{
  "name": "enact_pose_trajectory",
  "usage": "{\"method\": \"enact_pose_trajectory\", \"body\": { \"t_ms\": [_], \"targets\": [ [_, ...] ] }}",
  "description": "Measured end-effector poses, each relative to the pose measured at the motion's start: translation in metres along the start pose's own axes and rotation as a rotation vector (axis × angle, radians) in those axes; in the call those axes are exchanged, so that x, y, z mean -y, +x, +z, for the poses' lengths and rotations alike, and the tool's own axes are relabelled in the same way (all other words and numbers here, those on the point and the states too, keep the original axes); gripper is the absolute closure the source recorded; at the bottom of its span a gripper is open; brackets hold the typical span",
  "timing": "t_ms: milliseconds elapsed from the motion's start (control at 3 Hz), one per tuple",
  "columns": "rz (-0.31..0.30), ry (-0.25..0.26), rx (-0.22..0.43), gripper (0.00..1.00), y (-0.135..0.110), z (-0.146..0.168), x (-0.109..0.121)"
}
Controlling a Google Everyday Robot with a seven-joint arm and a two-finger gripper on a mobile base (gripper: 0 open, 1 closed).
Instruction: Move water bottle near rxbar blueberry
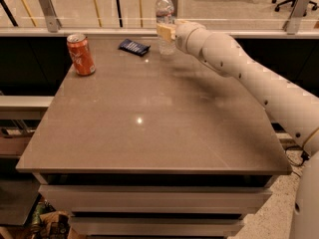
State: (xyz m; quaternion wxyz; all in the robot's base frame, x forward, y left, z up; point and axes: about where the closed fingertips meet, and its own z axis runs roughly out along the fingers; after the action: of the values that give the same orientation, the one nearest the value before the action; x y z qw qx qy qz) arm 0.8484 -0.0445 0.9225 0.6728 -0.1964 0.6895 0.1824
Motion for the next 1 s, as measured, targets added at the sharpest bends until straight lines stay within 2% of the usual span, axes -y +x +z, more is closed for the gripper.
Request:
{"method": "enact_pose_trajectory", "body": {
  "t_ms": [333,667,1000],
  "targets": [
    [-0.005,-0.007,0.043,1.00,-0.001,0.006,-0.006],
    [-0.021,-0.040,0.075,1.00,-0.008,0.013,-0.021],
    [-0.041,-0.060,0.077,1.00,-0.010,0.015,-0.031]
  ]
}}
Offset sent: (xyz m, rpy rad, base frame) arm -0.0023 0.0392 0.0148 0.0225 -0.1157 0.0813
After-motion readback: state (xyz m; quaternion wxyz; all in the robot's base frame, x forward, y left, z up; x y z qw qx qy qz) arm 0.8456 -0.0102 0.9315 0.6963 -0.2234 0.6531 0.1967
